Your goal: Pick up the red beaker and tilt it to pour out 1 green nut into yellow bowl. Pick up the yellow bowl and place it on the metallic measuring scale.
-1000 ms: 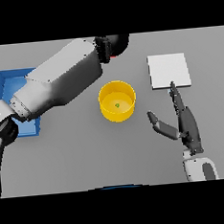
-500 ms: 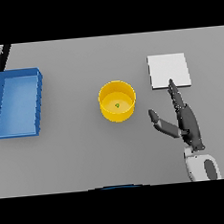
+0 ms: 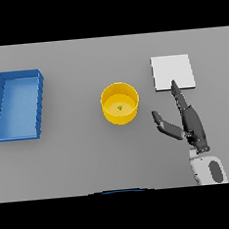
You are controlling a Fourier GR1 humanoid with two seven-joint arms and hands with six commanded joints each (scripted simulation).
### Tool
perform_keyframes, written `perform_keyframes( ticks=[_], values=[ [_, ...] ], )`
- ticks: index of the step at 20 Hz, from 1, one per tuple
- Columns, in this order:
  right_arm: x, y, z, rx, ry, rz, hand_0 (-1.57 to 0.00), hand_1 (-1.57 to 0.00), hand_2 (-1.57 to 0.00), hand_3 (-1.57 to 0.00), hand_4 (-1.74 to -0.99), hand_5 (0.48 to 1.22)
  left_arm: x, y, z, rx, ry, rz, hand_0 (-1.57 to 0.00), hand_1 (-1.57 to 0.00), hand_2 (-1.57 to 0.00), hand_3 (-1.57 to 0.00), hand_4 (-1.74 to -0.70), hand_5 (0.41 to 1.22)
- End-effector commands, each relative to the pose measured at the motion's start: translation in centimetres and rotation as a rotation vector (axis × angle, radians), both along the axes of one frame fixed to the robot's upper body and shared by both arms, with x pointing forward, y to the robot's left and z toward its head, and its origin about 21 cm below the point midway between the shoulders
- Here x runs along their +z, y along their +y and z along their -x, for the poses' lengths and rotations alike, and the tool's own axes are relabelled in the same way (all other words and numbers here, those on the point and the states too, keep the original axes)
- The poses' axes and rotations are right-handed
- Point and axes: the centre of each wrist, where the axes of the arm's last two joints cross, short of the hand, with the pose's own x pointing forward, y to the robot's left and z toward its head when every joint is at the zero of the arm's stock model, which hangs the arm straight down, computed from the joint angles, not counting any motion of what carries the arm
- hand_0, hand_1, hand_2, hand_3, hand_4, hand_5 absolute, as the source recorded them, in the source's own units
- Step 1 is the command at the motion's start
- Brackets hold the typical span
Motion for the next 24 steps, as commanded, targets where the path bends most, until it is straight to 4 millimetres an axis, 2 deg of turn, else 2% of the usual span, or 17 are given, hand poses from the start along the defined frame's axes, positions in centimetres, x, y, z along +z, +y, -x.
perform_keyframes(
  ticks=[1, 3, 5, 6, 8, 10, 11, 15, 17, 18, 19, 20, 22, 24],
  values=[
    [0.2, 0.3, -0.1, 0.013, 0.003, -0.001, 0.0, 0.0, 0.0, 0.0, -1.134, 0.632, -1.1, 0.8, 0.3, 0.049, -0.005, 0.057, -1.57, -1.57, -1.57, -1.56, -1.74, 1.221],
    [0.1, 0.6, -0.1, 0.024, 0.003, -0.002, 0.0, 0.0, 0.0, 0.0, -1.138, 0.648, -2.7, 1.8, 0.8, 0.153, 0.001, 0.167, -1.57, -1.57, -1.57, -1.57, -1.74, 1.221],
    [0.3, 0.3, -0.1, 0.015, -0.005, -0.01, 0.0, 0.0, 0.0, 0.0, -1.129, 0.659, -5.5, 3.0, 1.8, 0.209, 0.017, 0.241, -1.57, -1.57, -1.57, -1.57, -1.74, 1.221],
    [0.0, 0.7, 0.1, 0.026, -0.004, -0.017, 0.0, 0.0, 0.0, 0.0, -1.127, 0.664, -7.4, 3.5, 2.5, 0.219, 0.028, 0.276, -1.57, -1.57, -1.57, -1.57, -1.74, 1.221],
    [-0.5, 0.0, 0.1, 0.016, 0.003, -0.01, 0.0, 0.0, 0.0, 0.0, -1.141, 0.673, -9.9, 4.2, 4.0, 0.247, 0.03, 0.313, -1.57, -1.57, -1.57, -1.57, -1.74, 1.221],
    [-0.3, 0.0, 0.2, 0.018, -0.008, -0.002, 0.0, 0.0, 0.0, 0.0, -1.159, 0.677, -12.6, 3.9, 5.6, 0.251, 0.028, 0.365, -1.57, -1.57, -1.57, -1.57, -1.74, 1.221],
    [-0.2, -0.1, 0.2, 0.018, -0.014, 0.007, 0.0, 0.0, 0.0, 0.0, -1.166, 0.676, -13.1, 3.8, 6.2, 0.279, 0.037, 0.377, -1.57, -1.57, -1.57, -1.57, -1.74, 1.221],
    [0.0, -0.1, 0.2, 0.022, -0.018, -0.001, 0.0, 0.0, 0.0, 0.0, -1.167, 0.675, -15.5, 3.4, 8.8, 0.304, 0.056, 0.42, -1.57, -1.57, -1.57, -1.57, -1.74, 1.05],
    [-0.2, -0.1, 0.3, 0.016, -0.006, 0.002, 0.0, 0.0, 0.0, 0.0, -1.157, 0.671, -15.6, 3.4, 9.6, 0.329, 0.066, 0.439, -1.57, -1.57, -1.57, -1.57, -1.74, 0.925],
    [-0.3, -0.2, 0.3, 0.017, -0.001, 0.0, 0.0, 0.0, 0.0, 0.0, -1.155, 0.669, -15.8, 3.2, 9.9, 0.341, 0.088, 0.448, -1.57, -1.57, -1.57, -1.57, -1.66, 0.868],
    [-0.1, -0.2, 0.2, 0.023, -0.011, -0.005, 0.0, 0.0, 0.0, 0.0, -1.155, 0.67, -15.0, 3.2, 10.2, 0.329, 0.09, 0.444, -1.57, -1.57, -1.53, -1.53, -1.52, 0.818],
    [-0.4, 0.1, 0.3, 0.026, -0.003, -0.013, 0.0, 0.0, 0.0, 0.0, -1.153, 0.67, -14.7, 2.8, 10.6, 0.258, 0.104, 0.438, -1.47, -1.34, -1.28, -1.32, -1.37, 0.774],
    [-0.1, 0.3, 0.4, 0.023, -0.008, -0.006, 0.0, 0.0, 0.0, 0.0, -1.149, 0.67, -14.1, 3.2, 11.2, 0.2, 0.158, 0.481, -0.94, -0.86, -0.82, -0.84, -1.13, 0.705],
    [-0.3, 0.1, 0.5, 0.017, -0.011, -0.011, 0.0, 0.0, 0.0, 0.0, -1.153, 0.67, -14.2, 3.5, 11.5, 0.165, 0.218, 0.494, -0.6, -0.55, -0.52, -0.54, -0.98, 0.664]
  ],
)
